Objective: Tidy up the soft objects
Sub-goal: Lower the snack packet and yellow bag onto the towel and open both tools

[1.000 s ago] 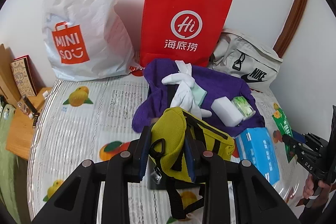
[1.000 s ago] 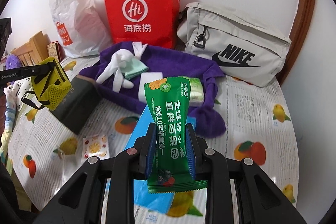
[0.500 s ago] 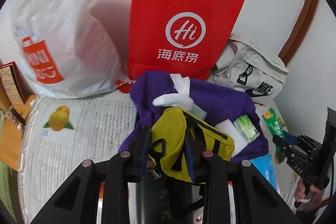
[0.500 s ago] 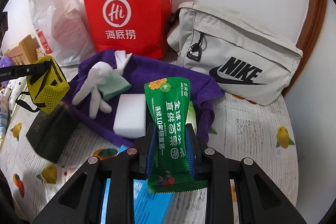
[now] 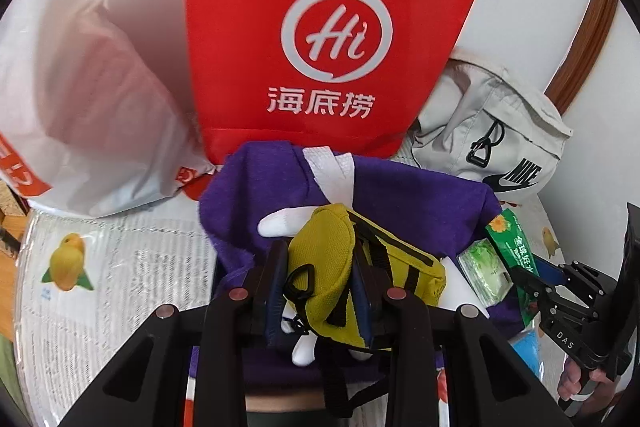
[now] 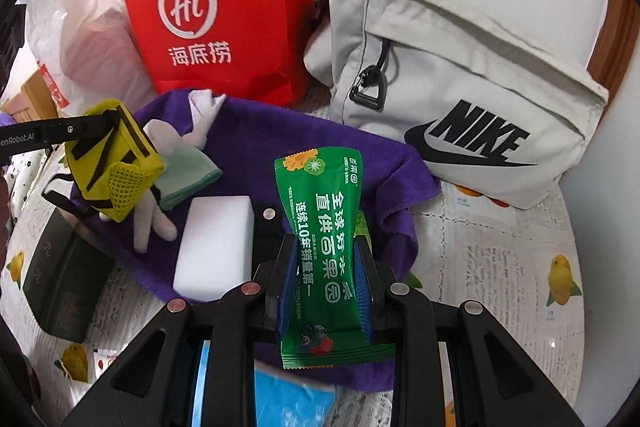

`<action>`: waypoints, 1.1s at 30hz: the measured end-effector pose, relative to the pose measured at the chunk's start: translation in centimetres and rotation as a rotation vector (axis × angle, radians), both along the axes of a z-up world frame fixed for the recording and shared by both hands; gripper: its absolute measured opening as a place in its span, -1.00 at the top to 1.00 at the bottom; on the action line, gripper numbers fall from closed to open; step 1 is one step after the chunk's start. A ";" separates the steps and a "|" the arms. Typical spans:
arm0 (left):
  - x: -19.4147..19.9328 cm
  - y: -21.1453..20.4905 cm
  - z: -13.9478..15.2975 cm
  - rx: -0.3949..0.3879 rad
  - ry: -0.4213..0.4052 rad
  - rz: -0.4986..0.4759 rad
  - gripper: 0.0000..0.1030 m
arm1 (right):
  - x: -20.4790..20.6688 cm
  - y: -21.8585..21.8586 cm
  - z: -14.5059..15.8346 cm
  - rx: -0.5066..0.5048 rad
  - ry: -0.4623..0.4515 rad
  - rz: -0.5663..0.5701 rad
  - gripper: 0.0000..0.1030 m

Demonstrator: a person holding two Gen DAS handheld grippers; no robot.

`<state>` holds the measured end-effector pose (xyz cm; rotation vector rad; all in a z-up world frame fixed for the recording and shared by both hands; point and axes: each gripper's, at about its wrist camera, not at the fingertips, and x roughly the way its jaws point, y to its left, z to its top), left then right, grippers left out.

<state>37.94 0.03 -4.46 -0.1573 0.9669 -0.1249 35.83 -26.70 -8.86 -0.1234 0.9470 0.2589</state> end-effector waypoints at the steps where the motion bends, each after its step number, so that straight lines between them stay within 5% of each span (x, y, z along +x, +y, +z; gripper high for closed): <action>1: 0.3 -0.1 -0.3 -0.001 0.007 -0.002 0.44 | 0.3 0.1 -0.2 0.003 0.006 0.004 0.47; 13: 2.3 -0.8 -2.3 -0.018 0.041 -0.017 0.38 | 2.4 -0.3 -2.7 -0.035 0.058 -0.001 0.33; 19: 2.3 -1.2 -2.2 -0.005 0.035 -0.013 -0.26 | 1.7 0.1 -2.0 -0.042 0.033 0.015 -0.11; 33: -3.6 0.0 2.7 0.028 -0.018 -0.011 -0.27 | -4.2 0.5 2.6 0.024 -0.037 0.012 -0.11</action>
